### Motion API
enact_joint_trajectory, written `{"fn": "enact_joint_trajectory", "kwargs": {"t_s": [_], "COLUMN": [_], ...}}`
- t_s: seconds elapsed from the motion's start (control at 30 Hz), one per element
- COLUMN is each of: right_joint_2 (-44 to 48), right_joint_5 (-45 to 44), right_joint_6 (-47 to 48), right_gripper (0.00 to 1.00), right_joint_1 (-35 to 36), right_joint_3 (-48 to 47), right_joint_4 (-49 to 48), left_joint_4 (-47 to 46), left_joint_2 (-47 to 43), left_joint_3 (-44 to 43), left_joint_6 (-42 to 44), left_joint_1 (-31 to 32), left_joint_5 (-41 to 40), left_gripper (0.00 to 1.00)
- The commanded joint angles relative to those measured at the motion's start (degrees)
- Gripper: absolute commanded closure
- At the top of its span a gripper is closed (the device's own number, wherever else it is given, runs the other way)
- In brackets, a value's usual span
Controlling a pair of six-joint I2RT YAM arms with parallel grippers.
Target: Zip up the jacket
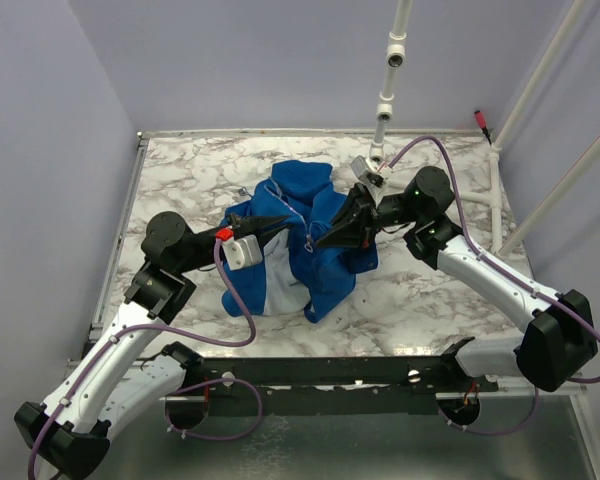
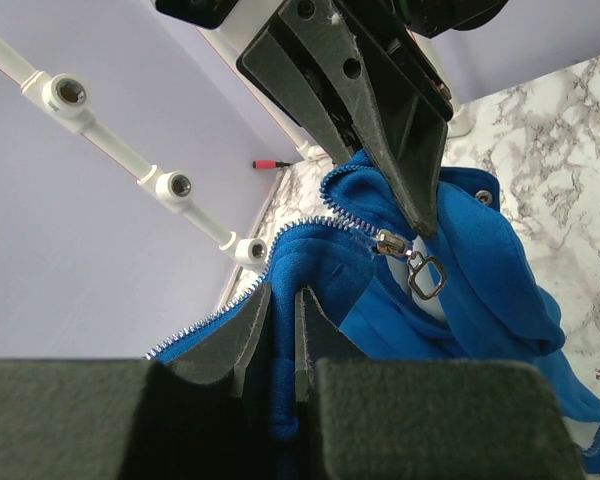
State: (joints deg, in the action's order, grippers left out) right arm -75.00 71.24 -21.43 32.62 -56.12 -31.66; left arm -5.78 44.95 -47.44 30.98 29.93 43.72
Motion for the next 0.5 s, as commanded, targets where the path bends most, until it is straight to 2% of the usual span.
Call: {"fn": "enact_joint_trajectory", "kwargs": {"t_s": [0.0, 0.47], "right_joint_2": [-0.37, -0.63], "right_joint_5": [-0.81, -3.15], "right_joint_6": [-2.13, -4.35], "right_gripper": [0.99, 0.99], "right_joint_1": [0.40, 0.42], "right_joint_3": [-1.43, -1.23], "right_joint_4": [-4.53, -5.07], "left_joint_4": [-0.66, 0.19], "left_joint_2": [-0.96, -1.35], "left_joint_3": [-1.88, -1.61], "left_joint_6": [0.78, 2.57], "left_joint_1": [-0.26, -0.31], "left_joint_5": [2.09, 3.10], "left_gripper": [1.00, 1.00]}}
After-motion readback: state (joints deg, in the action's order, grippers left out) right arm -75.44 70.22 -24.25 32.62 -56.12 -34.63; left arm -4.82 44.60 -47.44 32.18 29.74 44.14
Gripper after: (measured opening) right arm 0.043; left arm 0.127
